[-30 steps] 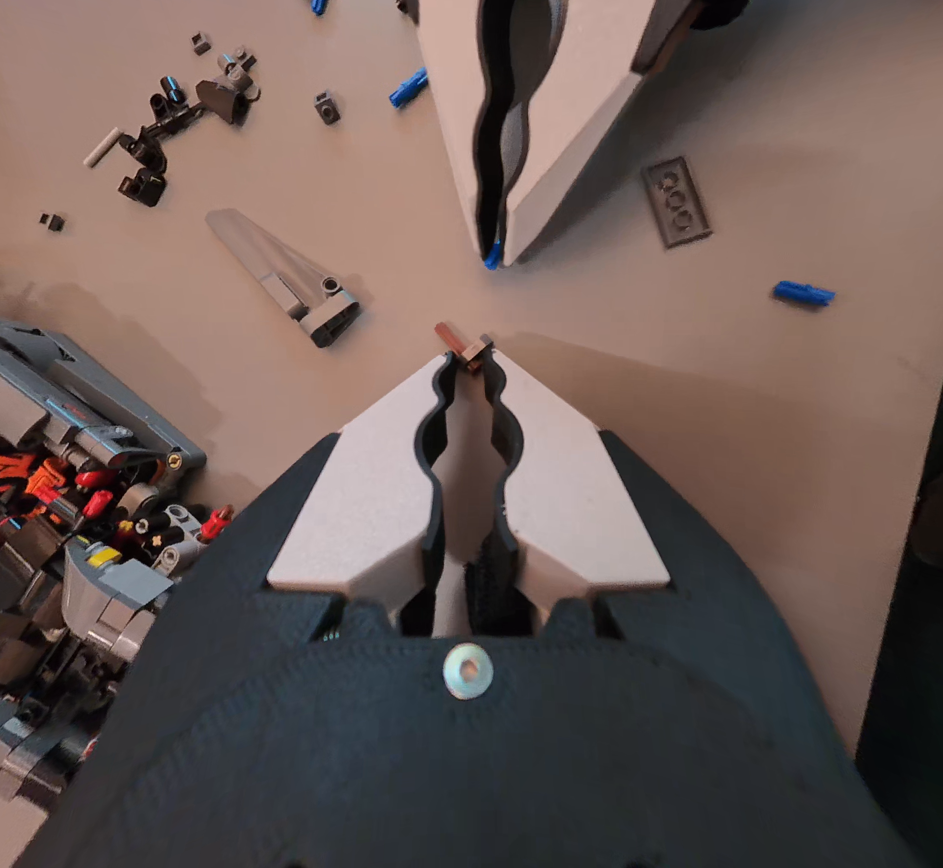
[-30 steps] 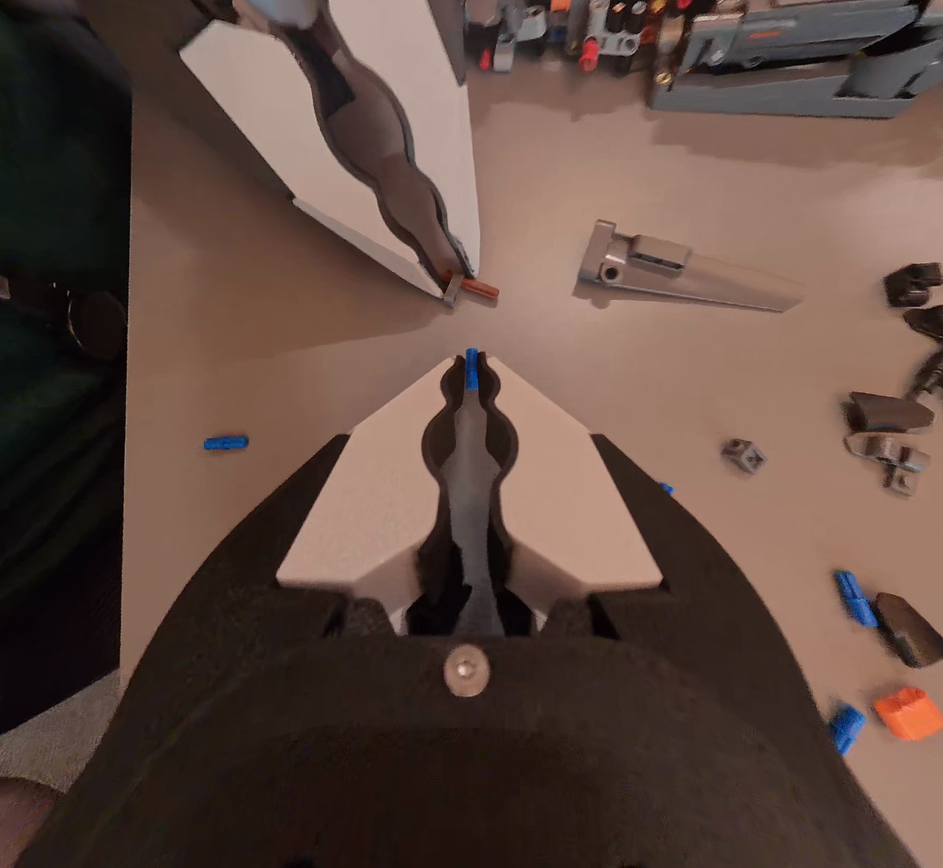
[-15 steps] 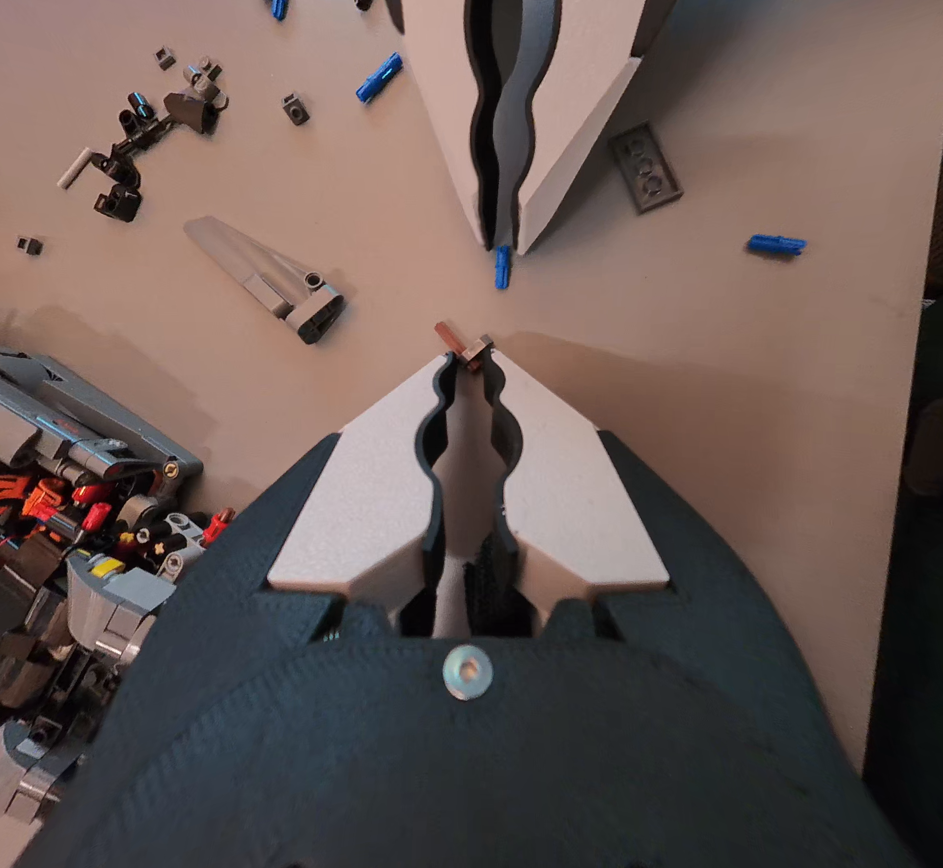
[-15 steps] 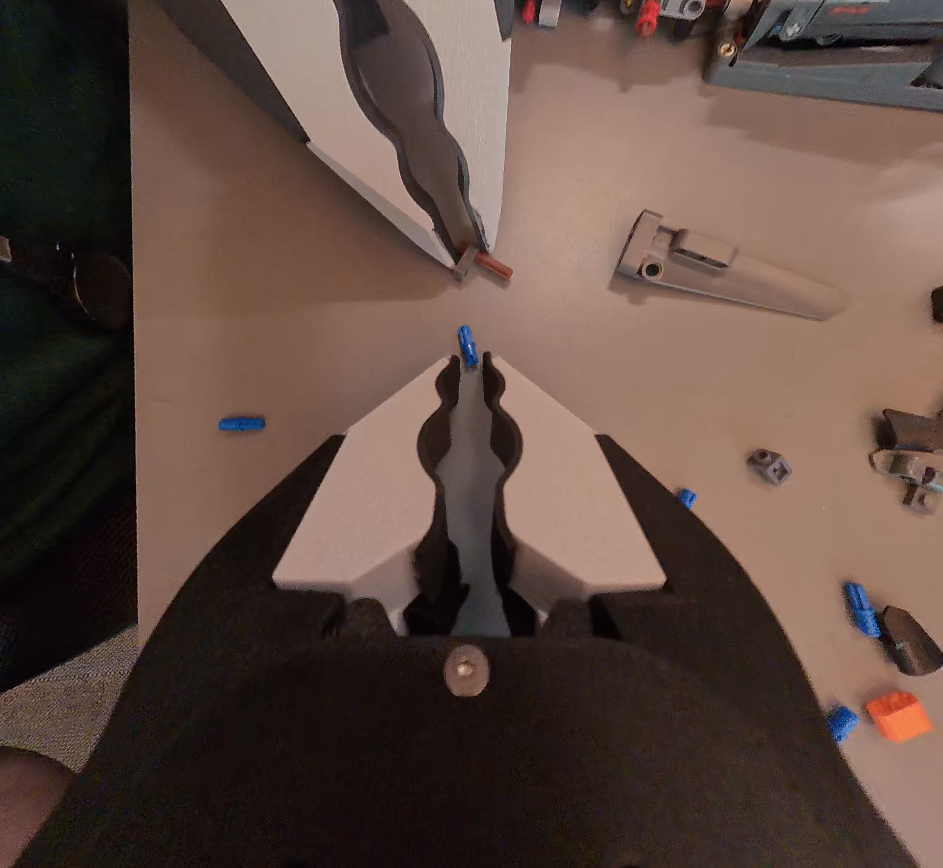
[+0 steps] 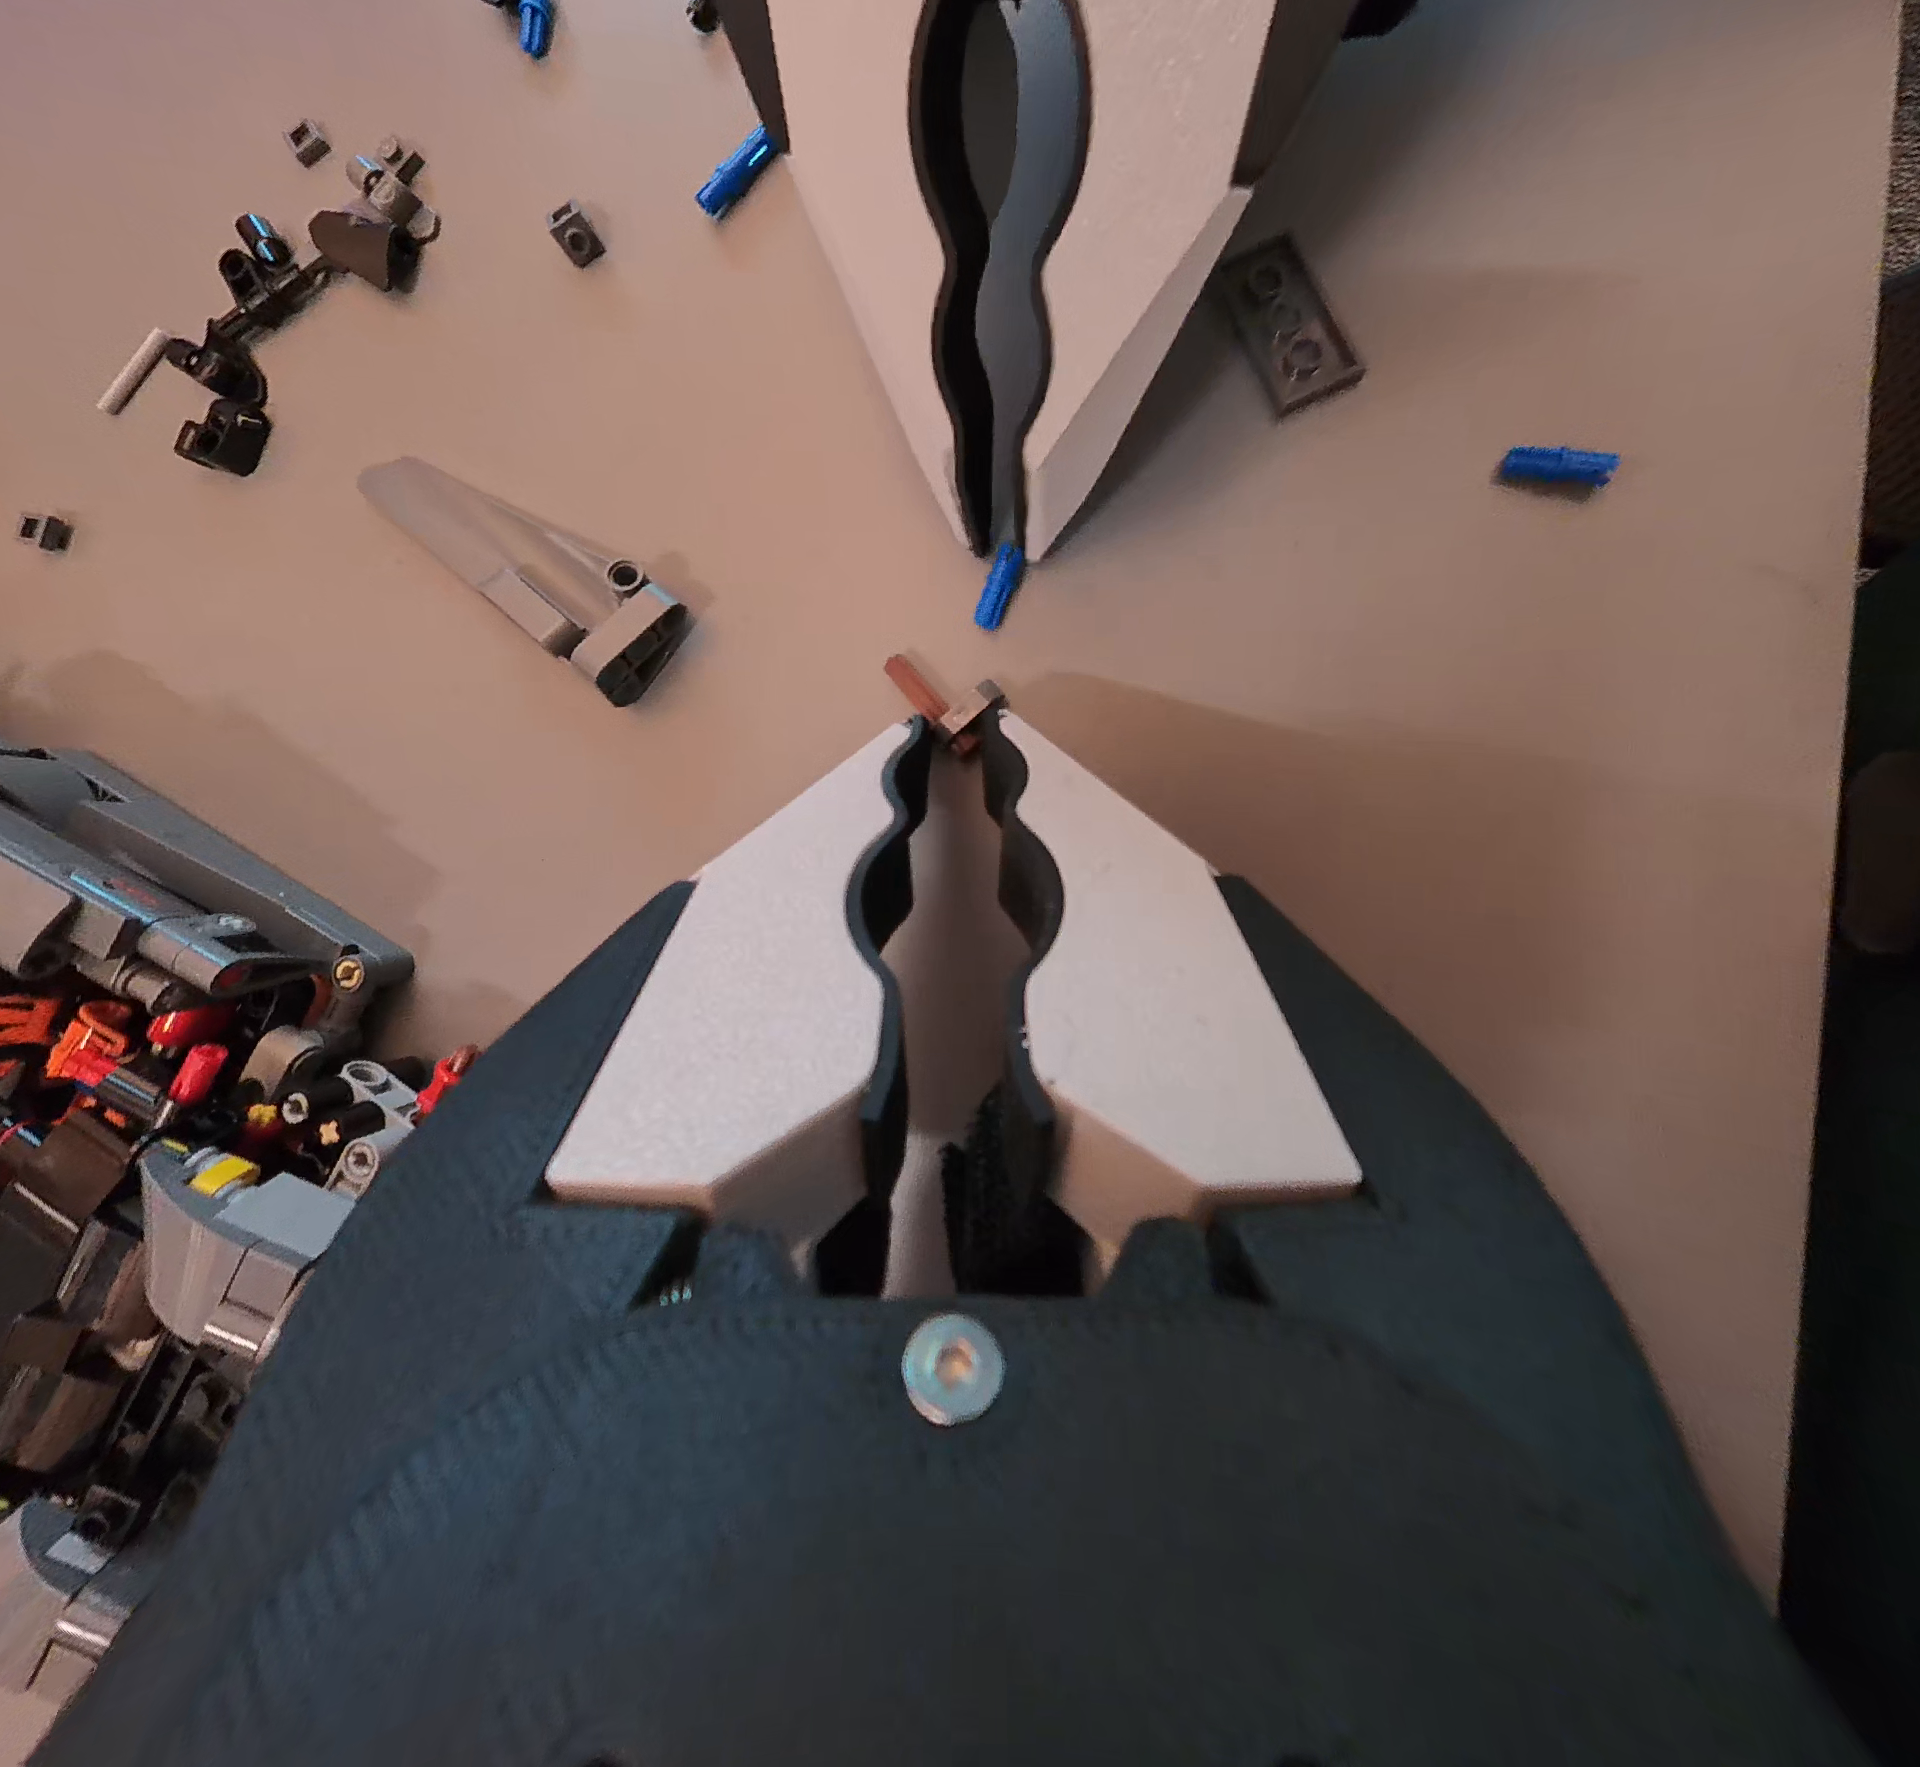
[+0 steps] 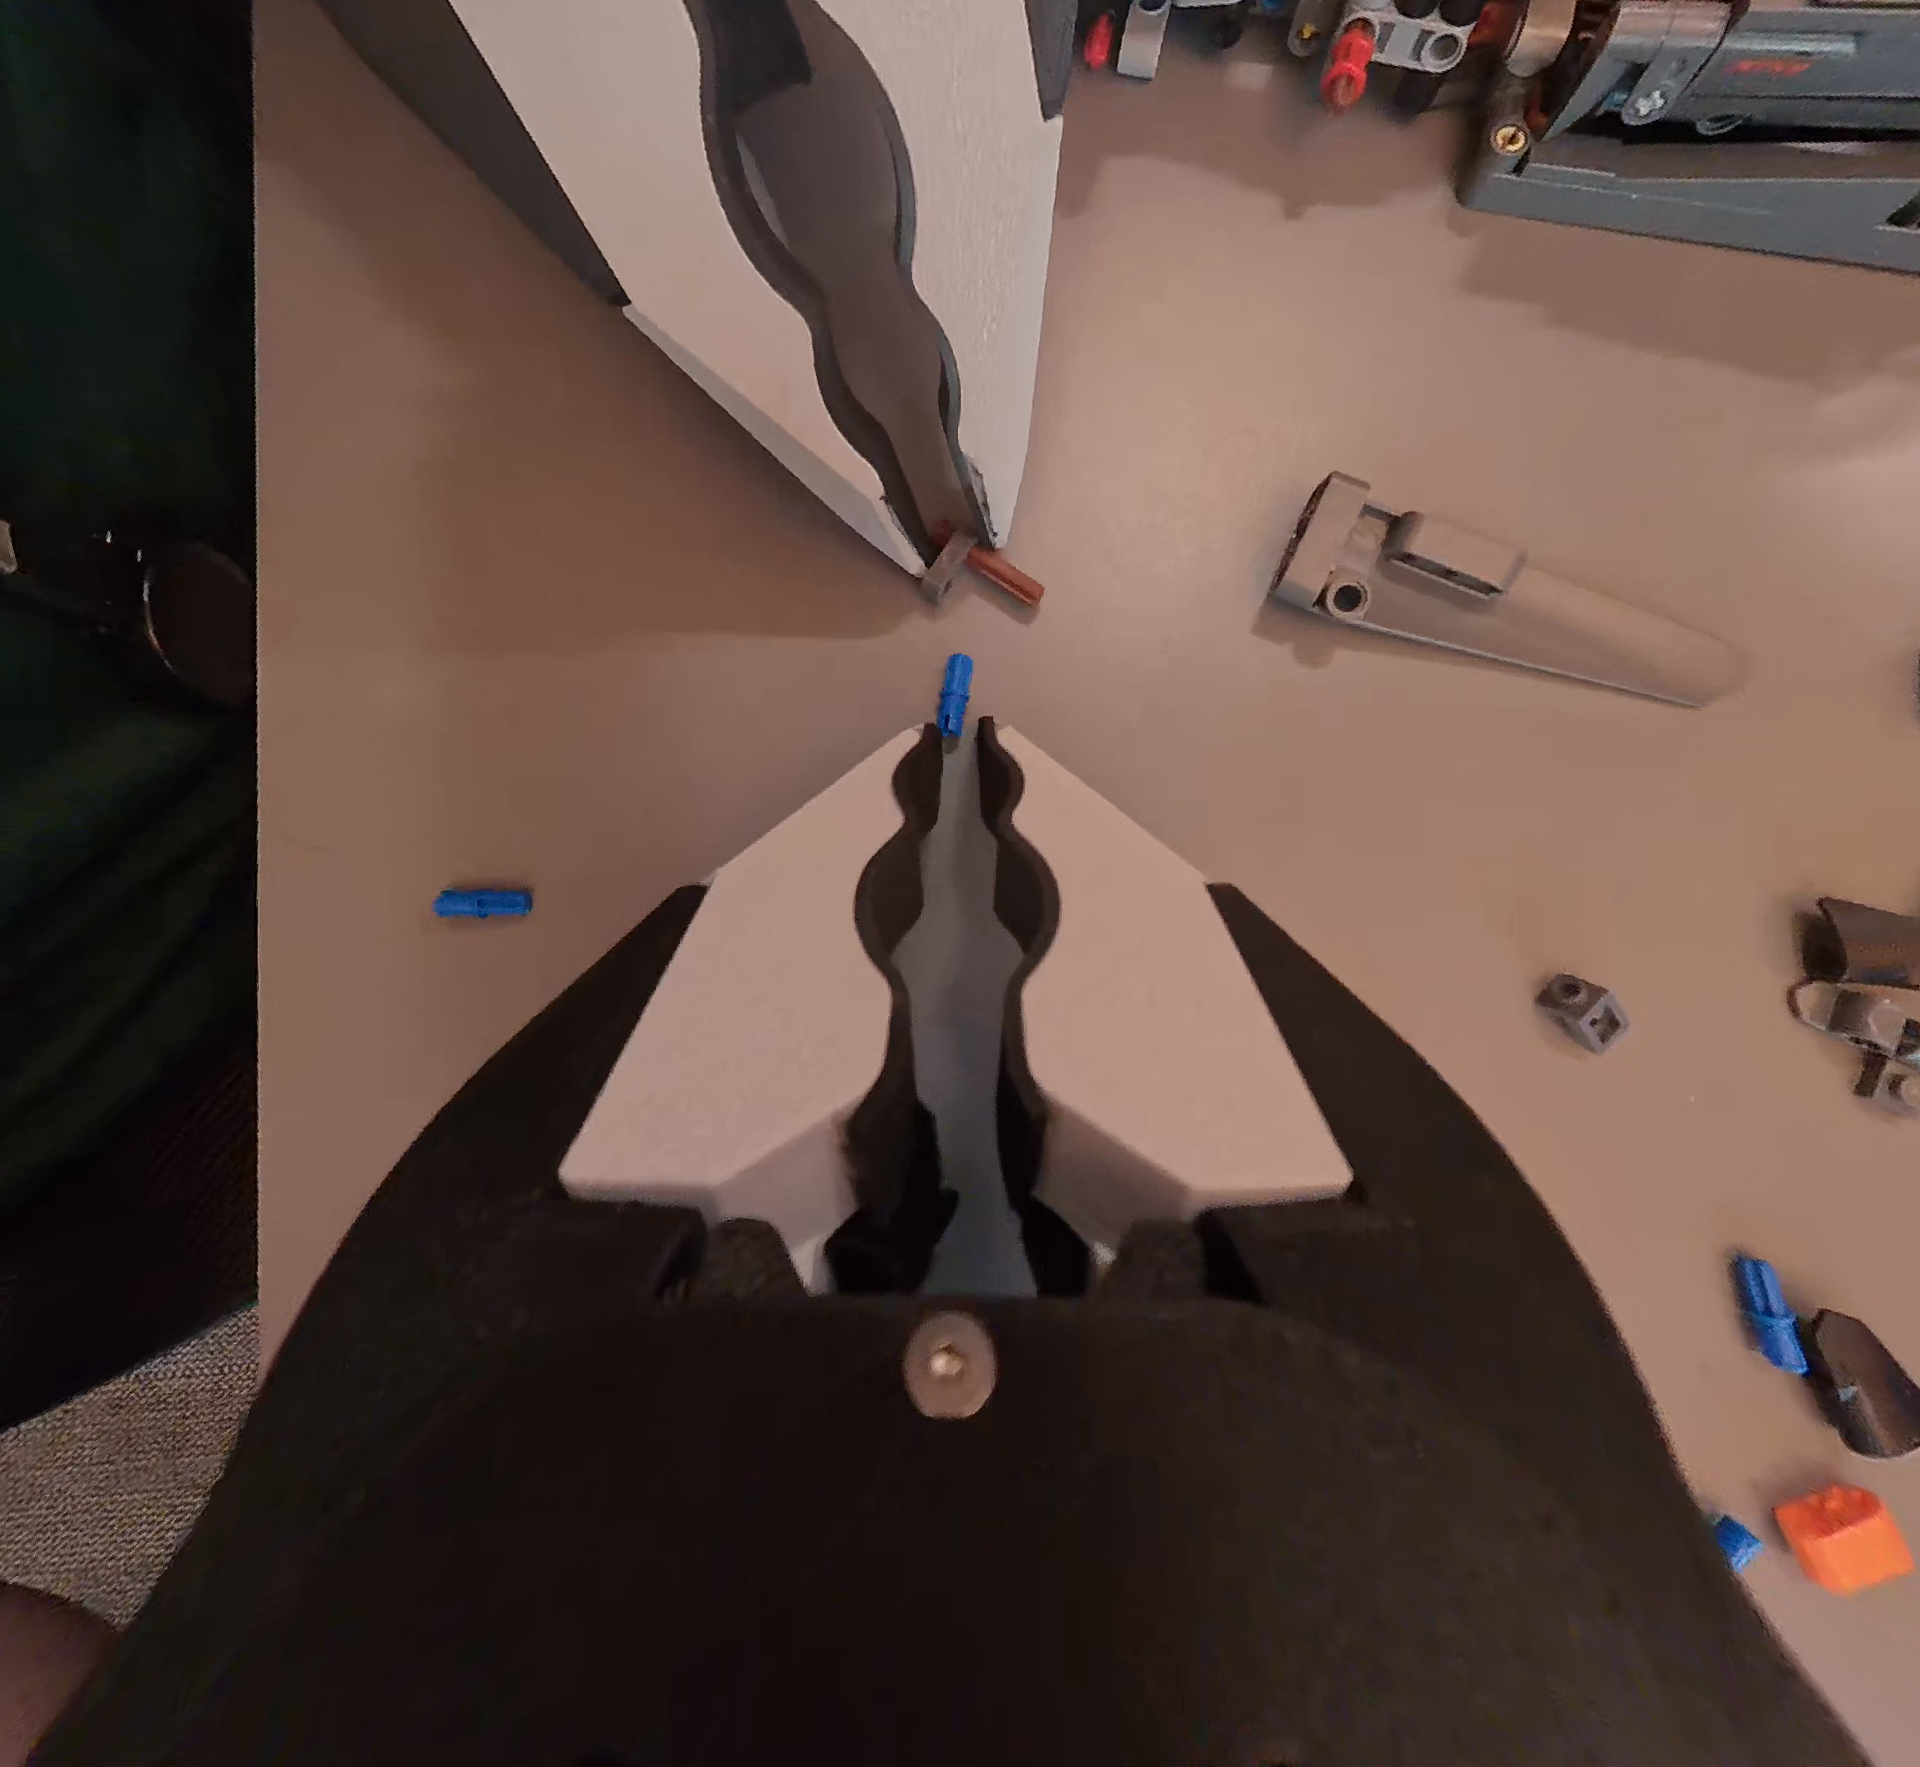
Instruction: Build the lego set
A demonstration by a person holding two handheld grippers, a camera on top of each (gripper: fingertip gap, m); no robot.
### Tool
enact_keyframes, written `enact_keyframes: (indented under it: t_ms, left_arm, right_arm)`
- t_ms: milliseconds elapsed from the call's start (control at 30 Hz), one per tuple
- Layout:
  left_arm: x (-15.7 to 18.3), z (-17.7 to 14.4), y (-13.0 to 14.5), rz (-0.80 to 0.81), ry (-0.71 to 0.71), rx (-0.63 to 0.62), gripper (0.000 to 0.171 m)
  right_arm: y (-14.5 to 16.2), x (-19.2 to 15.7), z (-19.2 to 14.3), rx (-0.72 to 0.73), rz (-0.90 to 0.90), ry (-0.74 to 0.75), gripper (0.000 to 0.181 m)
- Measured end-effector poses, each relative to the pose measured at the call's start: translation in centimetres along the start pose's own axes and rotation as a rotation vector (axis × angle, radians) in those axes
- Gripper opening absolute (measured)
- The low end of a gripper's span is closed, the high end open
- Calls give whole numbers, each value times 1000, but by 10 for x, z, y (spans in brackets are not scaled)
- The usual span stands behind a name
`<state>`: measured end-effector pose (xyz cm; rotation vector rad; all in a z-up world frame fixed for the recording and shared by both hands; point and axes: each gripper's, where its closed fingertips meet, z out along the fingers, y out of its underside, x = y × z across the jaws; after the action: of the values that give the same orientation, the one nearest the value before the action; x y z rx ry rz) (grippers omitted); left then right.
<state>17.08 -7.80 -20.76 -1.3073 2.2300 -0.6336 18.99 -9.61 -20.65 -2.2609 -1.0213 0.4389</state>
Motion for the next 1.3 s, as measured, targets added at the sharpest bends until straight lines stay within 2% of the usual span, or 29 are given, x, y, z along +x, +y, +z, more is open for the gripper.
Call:
enact_keyframes:
  t_ms: [533, 1300]
  left_arm:
    - [4, -1, 0, 38, 30, 19, 8]
    - [5, 0, -1, 116, 118, 60, 8]
  right_arm:
    - [-9, -1, 7, 3, -22, -22, 1]
    - [-10, -4, 8, 25, -180, -175, 0]
